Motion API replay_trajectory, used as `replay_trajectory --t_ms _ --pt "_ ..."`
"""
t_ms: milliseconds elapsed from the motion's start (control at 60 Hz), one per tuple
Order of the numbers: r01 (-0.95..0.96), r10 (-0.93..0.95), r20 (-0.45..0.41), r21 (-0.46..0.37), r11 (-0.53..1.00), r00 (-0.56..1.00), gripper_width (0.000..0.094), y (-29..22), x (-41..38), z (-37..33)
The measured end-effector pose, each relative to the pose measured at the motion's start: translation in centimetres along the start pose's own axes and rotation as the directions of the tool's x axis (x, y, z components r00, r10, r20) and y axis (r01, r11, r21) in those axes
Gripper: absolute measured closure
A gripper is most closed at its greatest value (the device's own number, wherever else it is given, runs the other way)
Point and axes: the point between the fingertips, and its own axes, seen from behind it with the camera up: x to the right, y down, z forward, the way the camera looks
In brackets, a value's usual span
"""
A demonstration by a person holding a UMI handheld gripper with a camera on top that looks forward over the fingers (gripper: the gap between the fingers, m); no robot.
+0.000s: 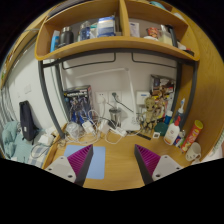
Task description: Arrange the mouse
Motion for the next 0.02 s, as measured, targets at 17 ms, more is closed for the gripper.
replay_trajectory --t_ms 17 --pt "-0.003 0.003 0.004 -0.002 1.0 1.0 0.0104 0.21 0.23 -0.24"
